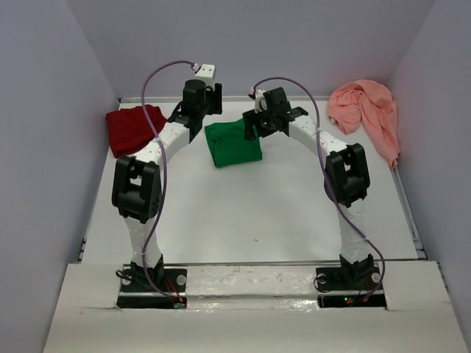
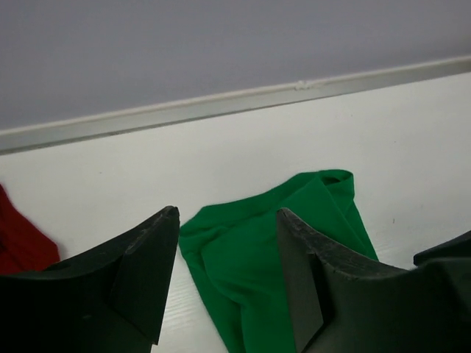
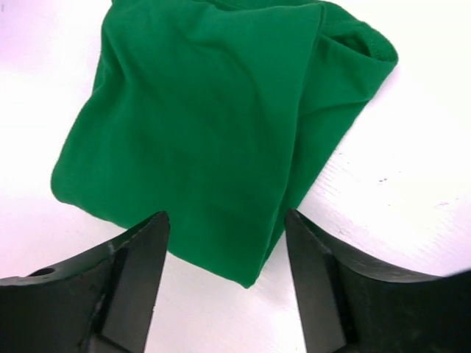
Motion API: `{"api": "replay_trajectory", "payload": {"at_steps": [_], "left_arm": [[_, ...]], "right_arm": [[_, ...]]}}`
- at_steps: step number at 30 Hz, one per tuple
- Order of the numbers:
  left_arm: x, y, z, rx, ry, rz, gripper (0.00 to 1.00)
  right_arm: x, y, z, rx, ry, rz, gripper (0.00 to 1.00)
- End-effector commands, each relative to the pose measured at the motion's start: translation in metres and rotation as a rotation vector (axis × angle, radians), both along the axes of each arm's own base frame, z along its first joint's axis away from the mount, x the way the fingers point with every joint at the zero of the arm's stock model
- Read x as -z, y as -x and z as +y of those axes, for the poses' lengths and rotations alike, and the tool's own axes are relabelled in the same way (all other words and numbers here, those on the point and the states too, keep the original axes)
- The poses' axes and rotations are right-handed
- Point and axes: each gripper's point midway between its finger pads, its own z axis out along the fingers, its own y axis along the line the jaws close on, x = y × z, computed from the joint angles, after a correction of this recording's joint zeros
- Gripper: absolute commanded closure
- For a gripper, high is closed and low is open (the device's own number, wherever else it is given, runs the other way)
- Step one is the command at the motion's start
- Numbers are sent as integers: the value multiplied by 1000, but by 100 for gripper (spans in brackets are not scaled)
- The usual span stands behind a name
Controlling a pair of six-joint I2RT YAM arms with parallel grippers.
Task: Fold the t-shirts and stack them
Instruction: Fold the long partially folded tshirt into a neat square
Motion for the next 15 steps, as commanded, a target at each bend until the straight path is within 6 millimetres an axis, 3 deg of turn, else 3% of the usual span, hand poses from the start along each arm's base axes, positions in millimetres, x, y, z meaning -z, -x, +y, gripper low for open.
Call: {"api": "replay_trajectory", "payload": {"at_steps": [1, 6, 8, 15], "left_arm": [[49, 5, -15, 52, 10, 191, 35], [89, 9, -14, 46, -17, 295, 35], [113, 14, -14, 36, -31, 384, 35], [146, 31, 4, -38, -105, 591, 35]], "right_arm": [[-32, -8, 12, -19, -67, -38, 25], [-13, -13, 12, -20, -32, -2, 21], [-6, -13, 11, -43, -10, -7, 19], [5, -12, 8, -48, 17, 2, 16]]}}
